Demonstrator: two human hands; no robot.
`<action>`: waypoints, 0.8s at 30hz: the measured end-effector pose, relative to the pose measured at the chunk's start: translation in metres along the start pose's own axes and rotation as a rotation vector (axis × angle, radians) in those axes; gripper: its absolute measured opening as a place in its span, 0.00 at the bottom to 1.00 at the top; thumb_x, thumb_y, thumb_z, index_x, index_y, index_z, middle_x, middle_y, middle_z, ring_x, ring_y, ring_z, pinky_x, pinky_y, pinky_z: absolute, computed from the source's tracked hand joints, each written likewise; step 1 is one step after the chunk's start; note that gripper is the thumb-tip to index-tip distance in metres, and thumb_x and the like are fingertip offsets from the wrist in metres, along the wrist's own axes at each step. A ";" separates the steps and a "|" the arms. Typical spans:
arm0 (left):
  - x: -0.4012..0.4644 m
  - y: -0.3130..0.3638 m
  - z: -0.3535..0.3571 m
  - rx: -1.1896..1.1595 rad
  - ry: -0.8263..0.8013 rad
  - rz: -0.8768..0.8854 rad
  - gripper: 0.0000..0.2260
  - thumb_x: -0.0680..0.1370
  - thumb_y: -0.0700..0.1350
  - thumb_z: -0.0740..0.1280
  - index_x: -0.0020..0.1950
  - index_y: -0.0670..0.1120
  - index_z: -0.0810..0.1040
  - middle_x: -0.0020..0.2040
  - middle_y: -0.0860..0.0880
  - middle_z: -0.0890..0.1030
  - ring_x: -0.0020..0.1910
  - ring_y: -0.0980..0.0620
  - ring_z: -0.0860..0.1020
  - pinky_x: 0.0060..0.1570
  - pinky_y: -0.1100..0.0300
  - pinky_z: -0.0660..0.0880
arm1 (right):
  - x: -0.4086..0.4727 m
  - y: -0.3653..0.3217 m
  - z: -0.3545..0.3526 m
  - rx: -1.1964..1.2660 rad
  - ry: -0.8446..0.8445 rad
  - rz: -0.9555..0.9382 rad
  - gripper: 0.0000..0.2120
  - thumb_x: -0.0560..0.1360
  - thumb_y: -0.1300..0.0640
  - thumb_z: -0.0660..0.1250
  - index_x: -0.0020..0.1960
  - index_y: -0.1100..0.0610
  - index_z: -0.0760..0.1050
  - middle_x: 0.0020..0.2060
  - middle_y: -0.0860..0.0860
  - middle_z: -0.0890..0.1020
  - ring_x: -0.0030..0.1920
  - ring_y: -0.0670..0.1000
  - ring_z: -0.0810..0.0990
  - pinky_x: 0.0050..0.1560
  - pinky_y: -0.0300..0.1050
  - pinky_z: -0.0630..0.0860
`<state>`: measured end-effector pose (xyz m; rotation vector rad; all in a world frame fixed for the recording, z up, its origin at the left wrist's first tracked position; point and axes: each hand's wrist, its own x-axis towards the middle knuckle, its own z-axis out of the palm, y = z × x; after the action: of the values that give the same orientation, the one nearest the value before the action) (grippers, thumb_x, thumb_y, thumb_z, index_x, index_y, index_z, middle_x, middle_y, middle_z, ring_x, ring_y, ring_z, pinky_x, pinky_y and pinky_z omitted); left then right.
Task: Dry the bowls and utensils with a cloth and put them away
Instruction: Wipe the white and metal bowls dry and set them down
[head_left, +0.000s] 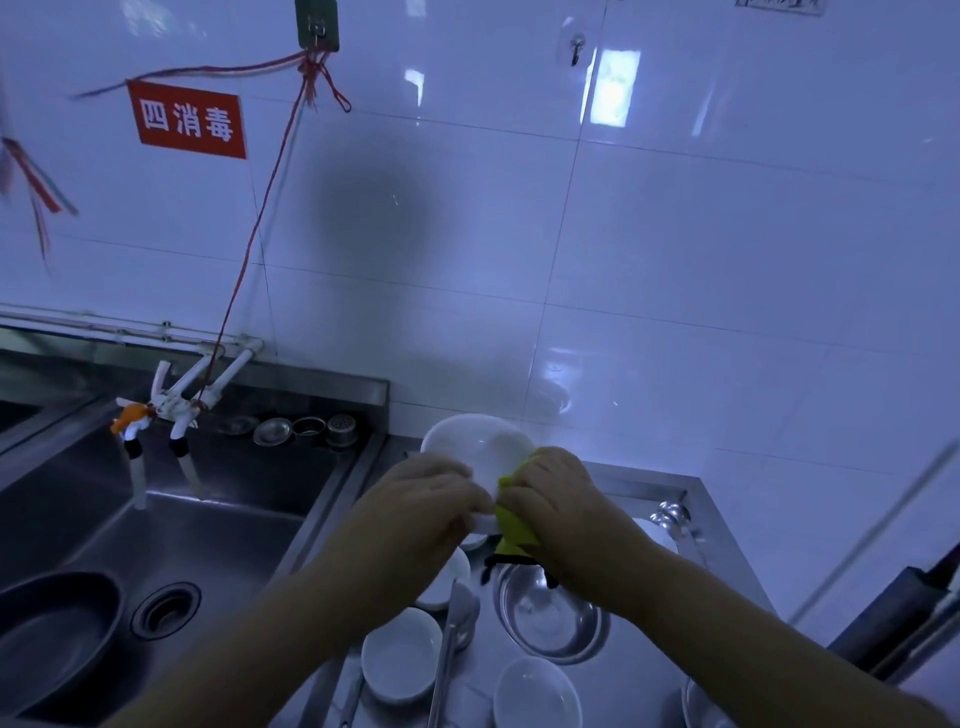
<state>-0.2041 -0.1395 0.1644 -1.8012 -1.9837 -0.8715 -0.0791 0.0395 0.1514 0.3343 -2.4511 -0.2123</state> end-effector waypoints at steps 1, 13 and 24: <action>0.001 -0.004 -0.003 -0.139 0.035 -0.105 0.10 0.72 0.52 0.61 0.51 0.58 0.77 0.50 0.61 0.76 0.55 0.61 0.71 0.52 0.71 0.69 | -0.004 -0.001 0.001 -0.020 0.037 -0.008 0.14 0.71 0.57 0.72 0.52 0.54 0.69 0.43 0.53 0.79 0.46 0.52 0.74 0.59 0.52 0.73; 0.015 -0.018 -0.009 -1.157 -0.322 -0.938 0.14 0.76 0.54 0.59 0.54 0.47 0.75 0.50 0.37 0.81 0.45 0.40 0.81 0.41 0.49 0.78 | -0.017 -0.011 -0.007 -0.097 0.010 -0.249 0.01 0.79 0.60 0.64 0.50 0.55 0.73 0.42 0.51 0.79 0.45 0.51 0.76 0.65 0.50 0.69; 0.009 0.016 0.043 -1.084 0.179 -0.995 0.11 0.82 0.49 0.54 0.51 0.48 0.74 0.45 0.43 0.77 0.40 0.48 0.76 0.33 0.57 0.72 | -0.018 -0.067 0.037 -0.174 0.089 0.253 0.06 0.72 0.59 0.63 0.47 0.56 0.77 0.38 0.53 0.81 0.39 0.54 0.78 0.46 0.50 0.76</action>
<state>-0.1831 -0.1050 0.1409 -0.7900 -2.4397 -2.6629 -0.0756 -0.0163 0.0965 -0.0414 -2.3395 -0.2923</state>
